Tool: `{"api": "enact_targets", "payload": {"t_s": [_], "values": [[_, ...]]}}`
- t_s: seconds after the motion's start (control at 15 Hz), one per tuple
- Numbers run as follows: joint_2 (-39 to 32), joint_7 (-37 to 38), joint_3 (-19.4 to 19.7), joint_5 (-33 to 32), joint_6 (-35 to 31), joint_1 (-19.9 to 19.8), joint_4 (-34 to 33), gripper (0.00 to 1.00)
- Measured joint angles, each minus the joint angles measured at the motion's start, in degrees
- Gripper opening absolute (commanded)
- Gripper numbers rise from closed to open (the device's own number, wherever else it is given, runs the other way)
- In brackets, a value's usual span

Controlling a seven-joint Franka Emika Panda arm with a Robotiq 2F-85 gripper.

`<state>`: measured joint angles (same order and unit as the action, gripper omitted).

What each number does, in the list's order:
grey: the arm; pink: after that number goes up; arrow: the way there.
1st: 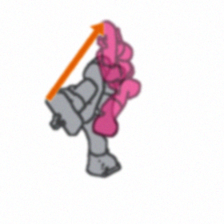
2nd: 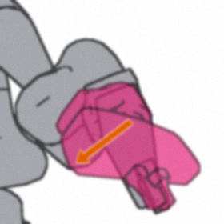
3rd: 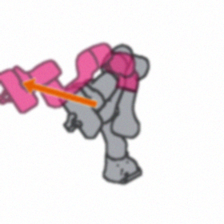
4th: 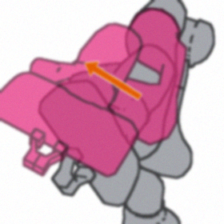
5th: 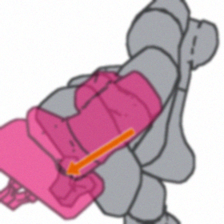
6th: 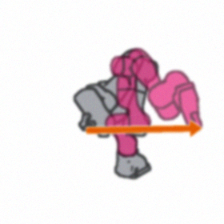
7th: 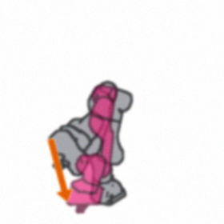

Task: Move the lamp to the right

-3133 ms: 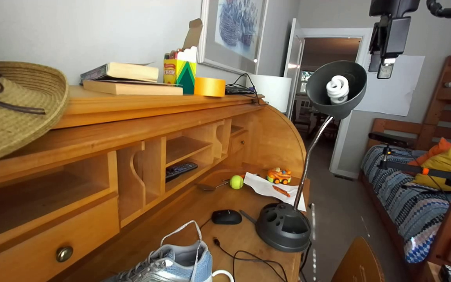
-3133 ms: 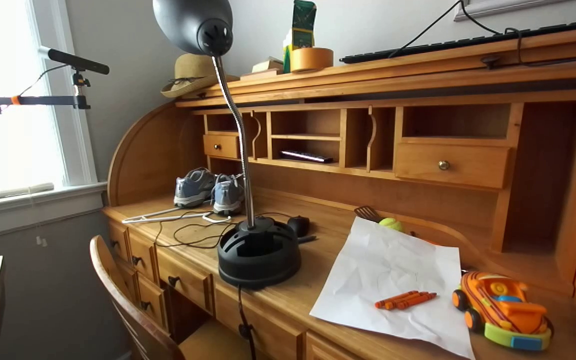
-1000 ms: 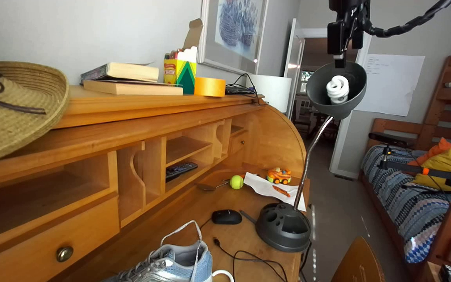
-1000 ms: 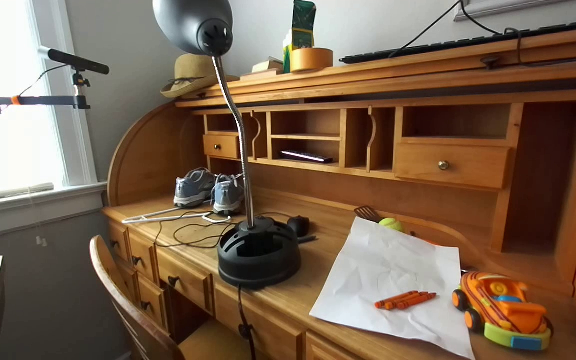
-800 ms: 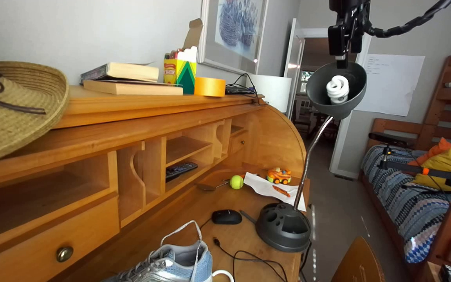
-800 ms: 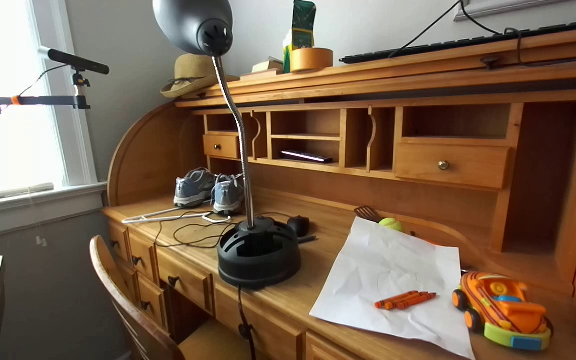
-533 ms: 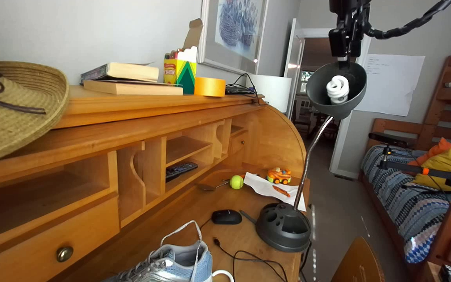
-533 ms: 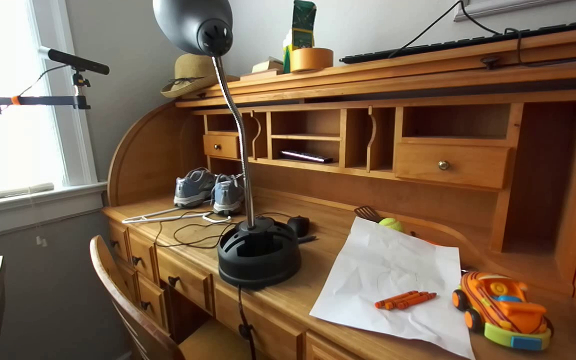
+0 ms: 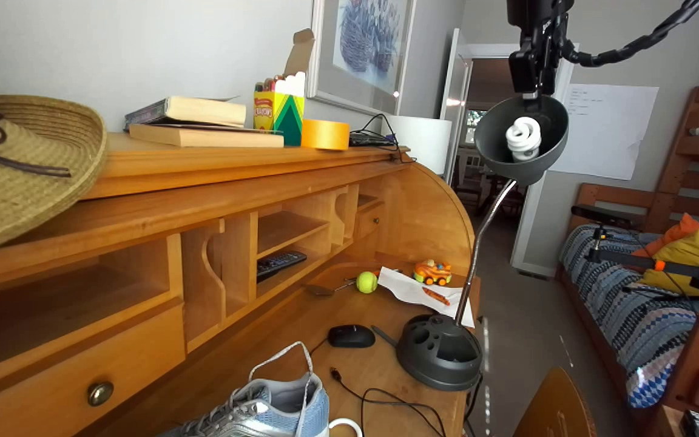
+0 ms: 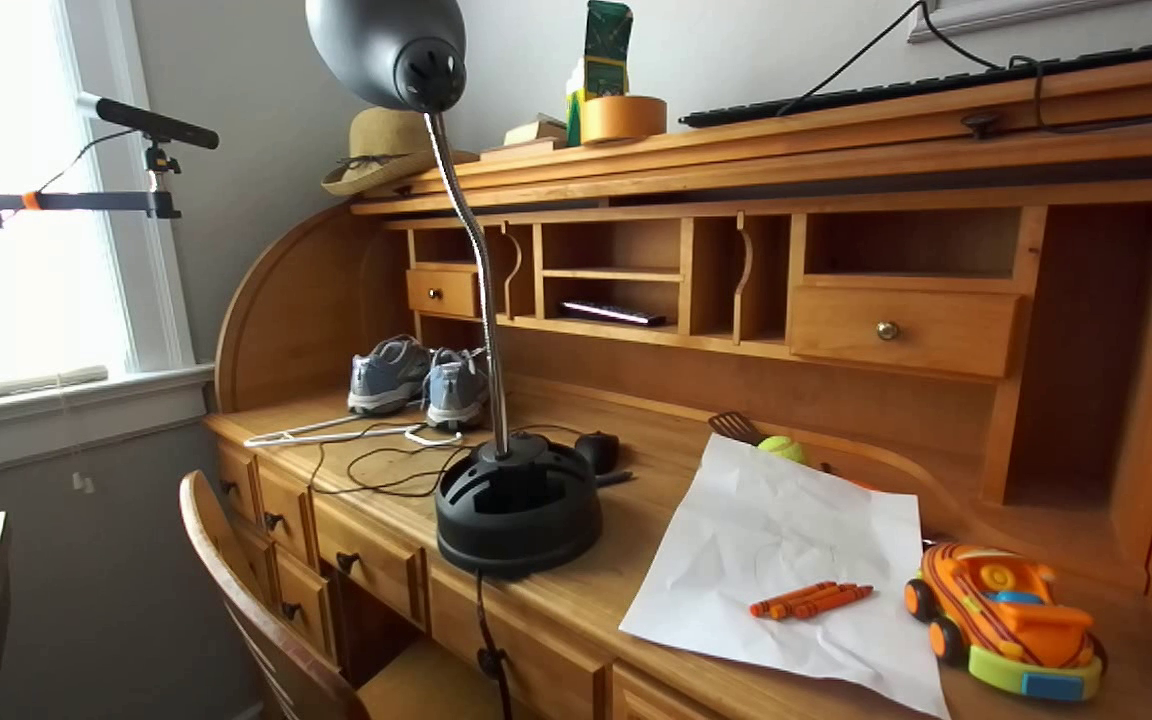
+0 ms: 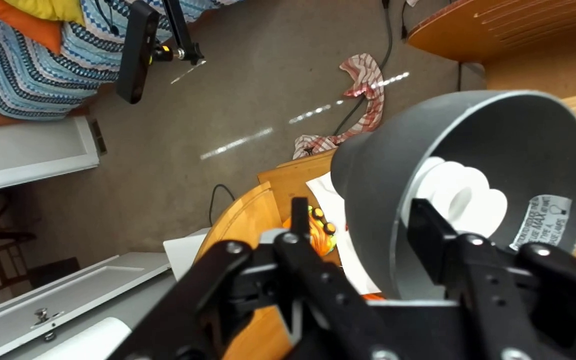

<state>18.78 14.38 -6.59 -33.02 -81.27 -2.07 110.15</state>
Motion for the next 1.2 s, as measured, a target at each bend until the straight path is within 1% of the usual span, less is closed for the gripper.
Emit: {"api": "enact_targets", "payload": {"t_s": [0.07,0.13,0.2,0.27,0.4,0.47,0.53,0.6,0.8,1.2], "values": [[-0.12,-0.18,0.03,0.0,-0.14,0.09,0.1,0.44],[-0.26,-0.25,0.07,0.0,-0.28,0.2,0.19,0.29],[-0.4,-0.36,0.1,0.0,-0.41,0.29,0.28,0.2],[-0.5,-0.41,0.16,0.0,-0.49,0.4,0.39,0.19],[-0.56,-0.68,0.24,0.0,-0.62,0.56,0.74,0.03],[-0.57,-0.86,0.28,0.0,-0.66,0.66,0.93,0.0],[-0.58,-1.02,0.28,-0.07,-0.67,0.71,0.99,0.0],[-0.55,-1.11,0.28,-0.61,-0.67,0.75,0.97,0.03],[-0.6,-1.55,0.32,-1.6,-0.73,1.06,1.14,0.02],[-0.58,-9.01,1.67,-4.83,-4.55,1.42,1.83,0.02]]}}
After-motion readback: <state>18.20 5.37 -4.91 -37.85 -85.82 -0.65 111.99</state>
